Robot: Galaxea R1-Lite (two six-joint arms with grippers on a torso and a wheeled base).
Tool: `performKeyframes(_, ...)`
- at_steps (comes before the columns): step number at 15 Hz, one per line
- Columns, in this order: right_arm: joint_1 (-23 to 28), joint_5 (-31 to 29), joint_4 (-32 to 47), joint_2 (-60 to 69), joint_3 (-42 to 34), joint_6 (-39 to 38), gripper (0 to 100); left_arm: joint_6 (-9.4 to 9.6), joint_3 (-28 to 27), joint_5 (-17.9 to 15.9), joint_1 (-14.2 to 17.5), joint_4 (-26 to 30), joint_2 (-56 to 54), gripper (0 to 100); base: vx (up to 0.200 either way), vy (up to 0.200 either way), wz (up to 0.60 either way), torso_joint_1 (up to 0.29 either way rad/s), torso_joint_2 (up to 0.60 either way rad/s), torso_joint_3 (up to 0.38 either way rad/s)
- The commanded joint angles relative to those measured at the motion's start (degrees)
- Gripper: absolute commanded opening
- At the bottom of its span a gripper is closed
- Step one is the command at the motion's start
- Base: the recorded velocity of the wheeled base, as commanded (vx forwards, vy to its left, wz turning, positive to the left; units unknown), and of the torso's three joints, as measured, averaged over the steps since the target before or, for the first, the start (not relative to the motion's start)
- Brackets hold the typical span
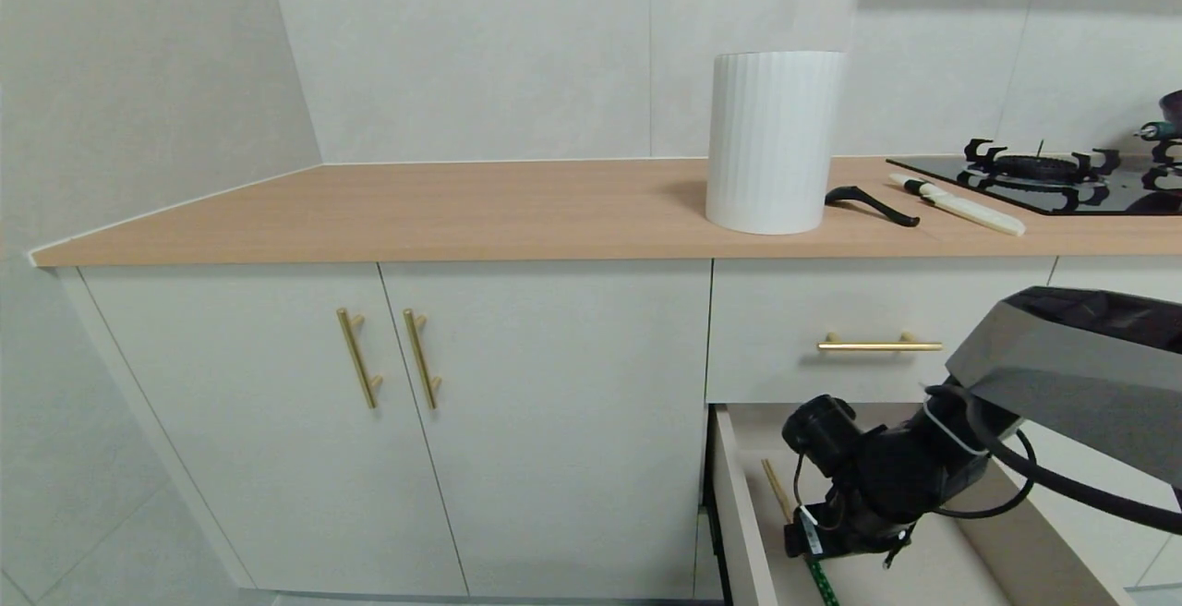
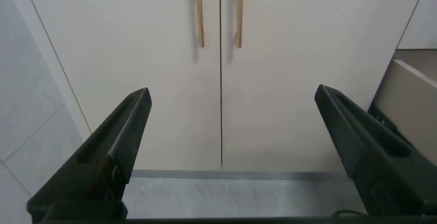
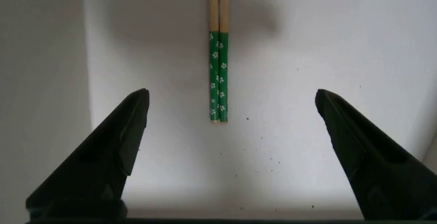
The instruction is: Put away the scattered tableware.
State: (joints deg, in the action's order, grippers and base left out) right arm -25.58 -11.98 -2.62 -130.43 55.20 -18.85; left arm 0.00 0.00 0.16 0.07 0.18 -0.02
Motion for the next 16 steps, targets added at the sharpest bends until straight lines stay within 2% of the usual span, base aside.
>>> performKeyframes(1, 1.58, -0.67, 0.86, 10.19, -2.64, -0.4, 100, 0.0, 0.0, 0.02, 0.01, -0.01, 0.02, 100, 0.0, 0.0, 0.0, 0.0, 0.0, 0.0)
performKeyframes(5, 8.35, -0.76, 2.53, 30.32, -4.75, 3.03, 100, 0.0, 0.0, 0.02, 0.01, -0.01, 0.02, 100, 0.0, 0.0, 0.0, 0.0, 0.0, 0.0)
performKeyframes(9, 14.85, -0.5, 3.15, 41.83, -4.75, 8.04, 100, 0.0, 0.0, 0.02, 0.01, -0.01, 0.02, 100, 0.0, 0.0, 0.0, 0.0, 0.0, 0.0)
performKeyframes(16, 15.73, -0.5, 2.8, 44.73, -6.16, 11.02, 100, 0.0, 0.0, 0.02, 0.01, -0.01, 0.02, 100, 0.0, 0.0, 0.0, 0.0, 0.0, 0.0)
